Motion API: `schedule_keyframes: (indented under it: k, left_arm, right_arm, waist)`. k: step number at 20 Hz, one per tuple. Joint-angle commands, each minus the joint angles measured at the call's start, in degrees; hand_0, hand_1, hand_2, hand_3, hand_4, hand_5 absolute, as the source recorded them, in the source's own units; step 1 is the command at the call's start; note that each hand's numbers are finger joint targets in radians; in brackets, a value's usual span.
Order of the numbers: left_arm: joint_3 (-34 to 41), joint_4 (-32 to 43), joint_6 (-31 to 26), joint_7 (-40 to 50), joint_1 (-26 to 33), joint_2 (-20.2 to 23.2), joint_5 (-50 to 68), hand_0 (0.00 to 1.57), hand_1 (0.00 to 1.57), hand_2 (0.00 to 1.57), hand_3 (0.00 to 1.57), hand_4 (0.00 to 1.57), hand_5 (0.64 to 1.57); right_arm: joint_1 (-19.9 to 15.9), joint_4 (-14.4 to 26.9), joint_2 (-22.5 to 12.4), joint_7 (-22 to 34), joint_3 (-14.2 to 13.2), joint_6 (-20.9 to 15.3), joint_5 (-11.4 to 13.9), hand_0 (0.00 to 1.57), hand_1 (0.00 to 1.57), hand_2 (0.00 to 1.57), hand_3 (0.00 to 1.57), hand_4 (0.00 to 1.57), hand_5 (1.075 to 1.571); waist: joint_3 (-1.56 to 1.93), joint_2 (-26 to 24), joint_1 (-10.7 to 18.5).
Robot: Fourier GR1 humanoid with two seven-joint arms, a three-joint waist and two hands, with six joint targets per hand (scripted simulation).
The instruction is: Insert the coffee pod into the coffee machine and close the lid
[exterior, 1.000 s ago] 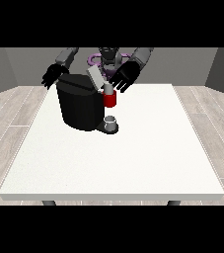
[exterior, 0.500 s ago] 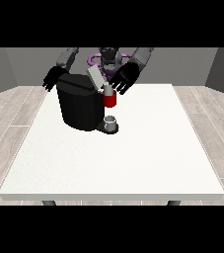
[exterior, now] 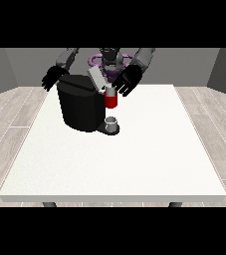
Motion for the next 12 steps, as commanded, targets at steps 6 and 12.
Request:
schedule_keyframes:
  k: [6, 12]
  left_arm:
    - [0.2, 0.28, 0.2, -1.01, -1.24, 1.79, -1.05, 1.13, 1.13, 1.17, 1.03, 0.44, 1.571]
    - [-0.11, -0.52, -1.29, -0.31, -2.75, 1.86, -1.39, 1.06, 1.06, 1.11, 0.94, 0.39, 1.571]
  right_arm:
    - [-1.18, 0.49, 1.13, -2.58, 0.2, -1.19, 0.55, 0.0, 0.0, 0.0, 0.0, 0.4, 1.571]
    - [-1.82, 2.36, -0.62, -4.56, -2.2, 0.93, -1.6, 0.0, 0.0, 0.0, 0.0, 0.48, 1.571]
  waist:
    - [-0.05, 3.02, 0.05]
    - [-0.02, 2.76, 0.51]
